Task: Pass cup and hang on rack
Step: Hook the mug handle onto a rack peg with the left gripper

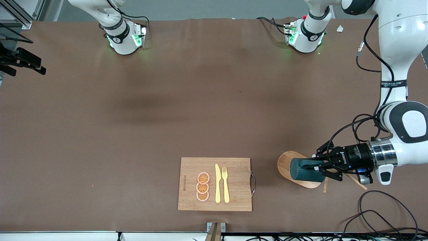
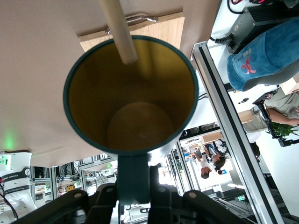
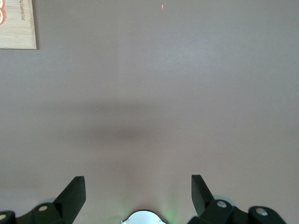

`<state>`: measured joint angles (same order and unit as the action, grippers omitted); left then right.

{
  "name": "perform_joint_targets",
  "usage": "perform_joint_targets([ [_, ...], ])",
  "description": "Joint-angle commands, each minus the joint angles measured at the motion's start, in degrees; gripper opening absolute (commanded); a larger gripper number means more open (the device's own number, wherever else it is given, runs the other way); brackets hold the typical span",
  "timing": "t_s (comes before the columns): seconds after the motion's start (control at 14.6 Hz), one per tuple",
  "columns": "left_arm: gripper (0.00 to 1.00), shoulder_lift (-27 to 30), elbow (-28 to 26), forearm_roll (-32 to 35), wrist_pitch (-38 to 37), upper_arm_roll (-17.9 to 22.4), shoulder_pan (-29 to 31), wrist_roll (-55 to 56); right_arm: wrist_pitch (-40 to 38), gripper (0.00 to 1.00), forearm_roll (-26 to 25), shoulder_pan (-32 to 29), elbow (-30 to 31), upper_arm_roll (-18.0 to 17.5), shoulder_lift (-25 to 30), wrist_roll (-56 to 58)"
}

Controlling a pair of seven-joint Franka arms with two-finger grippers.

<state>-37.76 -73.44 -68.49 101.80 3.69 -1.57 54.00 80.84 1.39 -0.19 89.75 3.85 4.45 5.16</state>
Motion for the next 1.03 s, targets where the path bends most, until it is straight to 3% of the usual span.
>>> perform_joint_targets([
  [0.0,0.0,-0.7,1.3,-1.2,-0.8,-0.1,1.7,-0.5,0.1,1.0,0.3,-0.2,1.4,-0.2,1.3,0.6],
  [0.96,0.0,-2.2,1.3,-1.3,-0.8,-0.2,3.2,-1.8,0.1,1.0,0.3,-0.2,1.4,-0.2,1.3,0.6],
])
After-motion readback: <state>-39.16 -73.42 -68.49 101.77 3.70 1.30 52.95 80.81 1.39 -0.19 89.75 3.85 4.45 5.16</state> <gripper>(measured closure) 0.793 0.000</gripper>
